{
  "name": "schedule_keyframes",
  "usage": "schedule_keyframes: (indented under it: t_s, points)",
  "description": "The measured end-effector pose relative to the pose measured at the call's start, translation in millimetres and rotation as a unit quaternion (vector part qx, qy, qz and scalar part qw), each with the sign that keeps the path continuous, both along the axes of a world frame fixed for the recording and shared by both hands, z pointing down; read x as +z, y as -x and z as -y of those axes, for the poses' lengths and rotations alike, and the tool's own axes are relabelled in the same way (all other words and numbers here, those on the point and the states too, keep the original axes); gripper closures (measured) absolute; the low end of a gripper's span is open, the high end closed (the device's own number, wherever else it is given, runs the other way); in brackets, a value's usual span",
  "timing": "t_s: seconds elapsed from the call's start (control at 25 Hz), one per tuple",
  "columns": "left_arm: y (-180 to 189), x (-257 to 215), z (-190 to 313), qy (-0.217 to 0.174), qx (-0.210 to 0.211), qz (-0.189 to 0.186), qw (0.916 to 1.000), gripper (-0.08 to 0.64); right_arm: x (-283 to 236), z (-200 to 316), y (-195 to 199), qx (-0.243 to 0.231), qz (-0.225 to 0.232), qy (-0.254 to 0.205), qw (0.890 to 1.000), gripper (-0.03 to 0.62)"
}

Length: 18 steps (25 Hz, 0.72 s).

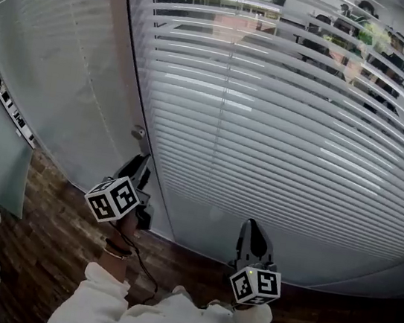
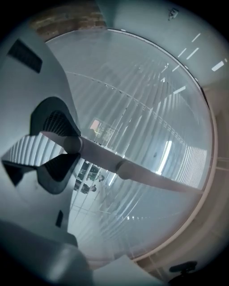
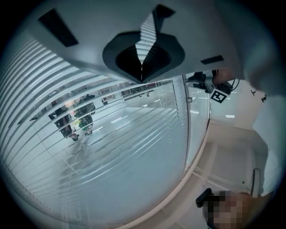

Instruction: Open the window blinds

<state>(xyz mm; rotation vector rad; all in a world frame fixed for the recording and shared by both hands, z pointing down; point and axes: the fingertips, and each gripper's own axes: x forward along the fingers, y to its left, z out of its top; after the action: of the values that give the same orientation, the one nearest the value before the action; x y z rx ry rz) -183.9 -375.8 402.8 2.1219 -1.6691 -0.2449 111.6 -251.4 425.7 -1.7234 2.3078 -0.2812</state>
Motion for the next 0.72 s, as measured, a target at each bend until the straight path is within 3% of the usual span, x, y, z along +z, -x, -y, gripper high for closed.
schedule_keyframes:
  t_s: [0.24,0.72]
  points:
    - [-6,10,2,0.018,0.020,-0.092,0.9954,0.437,6,4,1,-0.003,0.001,0.000,1.000,0.581]
    - [-3,13,6,0.023,0.022,-0.164,0.9859,0.437,9,7,0,-0.002,0.002,-0.003,1.000,0.581]
